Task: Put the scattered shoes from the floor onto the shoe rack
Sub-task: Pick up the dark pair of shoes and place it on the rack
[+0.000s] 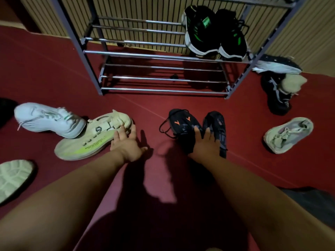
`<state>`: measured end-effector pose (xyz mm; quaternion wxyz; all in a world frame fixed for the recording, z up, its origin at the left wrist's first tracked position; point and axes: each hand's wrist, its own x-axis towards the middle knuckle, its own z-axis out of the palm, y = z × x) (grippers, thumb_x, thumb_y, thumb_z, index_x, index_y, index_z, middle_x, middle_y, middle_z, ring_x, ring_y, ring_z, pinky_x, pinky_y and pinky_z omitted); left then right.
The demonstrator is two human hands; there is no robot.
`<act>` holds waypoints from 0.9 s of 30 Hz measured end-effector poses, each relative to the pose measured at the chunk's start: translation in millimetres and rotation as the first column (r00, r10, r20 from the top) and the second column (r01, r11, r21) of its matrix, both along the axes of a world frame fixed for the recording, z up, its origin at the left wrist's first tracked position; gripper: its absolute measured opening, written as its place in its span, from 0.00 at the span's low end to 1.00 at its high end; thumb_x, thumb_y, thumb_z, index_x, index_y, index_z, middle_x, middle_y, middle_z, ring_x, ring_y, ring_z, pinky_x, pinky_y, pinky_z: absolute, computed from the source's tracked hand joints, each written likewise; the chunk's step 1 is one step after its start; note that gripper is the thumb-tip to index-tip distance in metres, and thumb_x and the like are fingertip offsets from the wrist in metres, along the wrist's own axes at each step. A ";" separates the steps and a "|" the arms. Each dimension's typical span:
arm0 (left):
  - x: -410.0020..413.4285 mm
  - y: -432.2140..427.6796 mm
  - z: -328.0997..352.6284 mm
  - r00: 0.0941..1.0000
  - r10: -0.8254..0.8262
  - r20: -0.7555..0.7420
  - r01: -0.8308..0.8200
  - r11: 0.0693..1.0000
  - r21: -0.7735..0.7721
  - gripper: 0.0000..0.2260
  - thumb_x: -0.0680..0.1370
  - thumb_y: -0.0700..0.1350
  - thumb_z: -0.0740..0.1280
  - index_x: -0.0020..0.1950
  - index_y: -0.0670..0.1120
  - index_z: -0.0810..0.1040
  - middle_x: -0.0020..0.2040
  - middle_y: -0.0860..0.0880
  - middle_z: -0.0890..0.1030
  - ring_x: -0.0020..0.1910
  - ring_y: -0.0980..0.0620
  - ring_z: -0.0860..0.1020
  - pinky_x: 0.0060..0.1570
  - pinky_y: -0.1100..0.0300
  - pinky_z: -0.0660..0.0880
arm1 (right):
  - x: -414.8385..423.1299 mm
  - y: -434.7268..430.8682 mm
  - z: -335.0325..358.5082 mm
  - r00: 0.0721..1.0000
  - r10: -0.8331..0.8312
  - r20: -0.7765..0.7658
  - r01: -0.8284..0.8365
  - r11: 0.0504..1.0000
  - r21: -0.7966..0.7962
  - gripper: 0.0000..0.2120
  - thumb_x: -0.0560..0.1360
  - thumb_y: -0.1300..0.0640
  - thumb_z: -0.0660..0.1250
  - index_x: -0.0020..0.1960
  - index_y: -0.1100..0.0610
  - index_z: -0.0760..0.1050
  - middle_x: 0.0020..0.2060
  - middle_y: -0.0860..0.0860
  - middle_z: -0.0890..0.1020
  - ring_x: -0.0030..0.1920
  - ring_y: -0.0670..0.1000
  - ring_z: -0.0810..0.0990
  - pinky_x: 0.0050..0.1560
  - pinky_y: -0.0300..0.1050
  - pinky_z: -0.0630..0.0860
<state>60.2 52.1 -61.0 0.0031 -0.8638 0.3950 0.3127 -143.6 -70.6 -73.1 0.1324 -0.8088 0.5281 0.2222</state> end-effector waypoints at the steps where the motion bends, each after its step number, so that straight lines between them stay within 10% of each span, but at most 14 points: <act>1: -1.2 0.3 -0.4 1.000 0.002 -0.011 -0.002 1.000 -0.003 0.42 0.75 0.61 0.63 0.77 0.51 0.38 0.77 0.39 0.38 0.76 0.40 0.38 0.75 0.50 0.42 | 1.6 -1.3 -0.1 1.000 -0.004 -0.012 0.004 1.000 0.006 0.48 0.74 0.48 0.68 0.76 0.50 0.34 0.75 0.62 0.44 0.75 0.64 0.48 0.72 0.60 0.49; 6: -5.3 -3.7 -6.2 1.000 0.006 -0.022 -0.007 0.999 -0.051 0.42 0.75 0.60 0.64 0.77 0.51 0.39 0.77 0.40 0.40 0.76 0.41 0.41 0.75 0.51 0.44 | -11.6 -8.7 11.4 0.960 0.278 0.036 -0.275 0.958 -0.076 0.47 0.71 0.53 0.67 0.77 0.50 0.36 0.73 0.58 0.56 0.71 0.61 0.59 0.70 0.58 0.53; 12: -5.6 -14.7 -7.8 0.996 0.061 -0.063 -0.071 0.982 -0.177 0.34 0.80 0.57 0.57 0.78 0.48 0.43 0.77 0.38 0.45 0.76 0.40 0.44 0.75 0.52 0.44 | -24.1 -20.0 25.8 0.570 0.822 -0.025 -0.820 0.566 -0.082 0.44 0.69 0.59 0.63 0.77 0.47 0.42 0.76 0.48 0.55 0.75 0.51 0.55 0.71 0.52 0.51; 15: -4.8 -16.2 -8.0 0.992 0.092 -0.087 -0.109 0.969 -0.220 0.32 0.80 0.56 0.56 0.78 0.47 0.45 0.77 0.38 0.48 0.76 0.41 0.46 0.75 0.53 0.45 | -15.9 -19.8 16.9 0.386 0.922 -0.021 -0.871 0.357 -0.336 0.30 0.72 0.60 0.56 0.74 0.49 0.61 0.69 0.48 0.71 0.71 0.55 0.67 0.71 0.56 0.55; 21: -29.3 1.4 -16.6 0.983 -0.026 -0.184 -0.009 0.982 -0.188 0.38 0.76 0.60 0.62 0.78 0.50 0.44 0.77 0.42 0.50 0.76 0.43 0.48 0.74 0.52 0.51 | -3.2 -9.8 10.1 0.919 0.315 0.238 -0.180 0.871 -0.457 0.32 0.71 0.55 0.53 0.75 0.45 0.52 0.75 0.55 0.56 0.75 0.60 0.46 0.71 0.64 0.49; 24: -62.7 11.2 -20.7 0.965 -0.149 -0.215 0.141 0.989 -0.050 0.49 0.70 0.66 0.66 0.76 0.55 0.35 0.78 0.43 0.43 0.76 0.42 0.43 0.75 0.50 0.49 | -26.5 0.4 4.9 0.963 -0.197 0.185 0.203 0.979 -0.016 0.40 0.75 0.47 0.62 0.76 0.43 0.38 0.76 0.53 0.36 0.74 0.63 0.33 0.72 0.66 0.44; 27: -97.9 24.7 -30.6 0.953 -0.241 -0.182 0.263 0.959 0.105 0.55 0.66 0.67 0.69 0.73 0.57 0.28 0.75 0.42 0.31 0.75 0.38 0.38 0.73 0.47 0.48 | -59.0 19.4 -14.2 0.932 -0.344 0.117 0.319 0.929 0.190 0.49 0.70 0.36 0.66 0.75 0.43 0.34 0.74 0.53 0.31 0.74 0.64 0.35 0.72 0.66 0.49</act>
